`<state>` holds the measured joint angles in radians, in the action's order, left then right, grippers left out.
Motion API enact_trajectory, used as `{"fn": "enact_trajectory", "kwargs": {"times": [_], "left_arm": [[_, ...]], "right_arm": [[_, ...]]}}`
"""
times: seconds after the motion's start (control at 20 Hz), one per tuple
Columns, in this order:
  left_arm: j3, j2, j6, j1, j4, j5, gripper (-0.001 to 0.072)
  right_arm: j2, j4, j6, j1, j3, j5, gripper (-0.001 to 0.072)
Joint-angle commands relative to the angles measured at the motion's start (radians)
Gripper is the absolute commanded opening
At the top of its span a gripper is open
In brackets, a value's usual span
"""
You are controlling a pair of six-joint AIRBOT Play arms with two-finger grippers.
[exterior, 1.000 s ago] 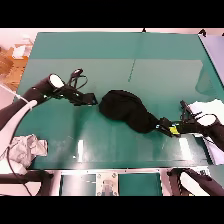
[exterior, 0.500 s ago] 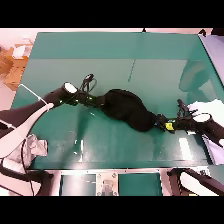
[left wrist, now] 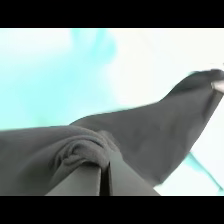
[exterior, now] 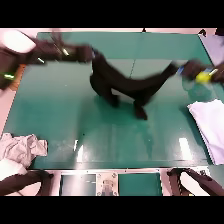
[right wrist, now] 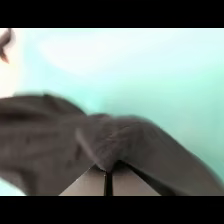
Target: Fold the shirts.
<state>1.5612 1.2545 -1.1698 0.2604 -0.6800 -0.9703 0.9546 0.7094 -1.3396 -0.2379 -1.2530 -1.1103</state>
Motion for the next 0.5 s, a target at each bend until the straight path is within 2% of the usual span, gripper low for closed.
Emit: {"fn": "enact_trajectory", "kwargs": {"times": [0.0, 0.15, 0.25, 0.45], "left_arm": [[0.215, -0.145, -0.056, -0.008, -0.023, -0.089, 0.0032], [0.378, -0.215, -0.110, -0.008, -0.017, -0.149, 0.0032], [0.459, -0.238, -0.143, -0.008, -0.015, -0.190, 0.0033], [0.489, -0.266, -0.169, -0.008, -0.035, -0.215, 0.0033]], "right_arm": [[-0.087, 0.007, -0.060, -0.015, -0.401, 0.001, 0.0017], [-0.128, 0.017, -0.084, -0.034, -0.654, 0.029, 0.0017], [-0.140, 0.028, -0.094, -0.034, -0.750, 0.049, 0.0017], [-0.147, 0.051, -0.094, -0.034, -0.779, 0.044, 0.0018]]}}
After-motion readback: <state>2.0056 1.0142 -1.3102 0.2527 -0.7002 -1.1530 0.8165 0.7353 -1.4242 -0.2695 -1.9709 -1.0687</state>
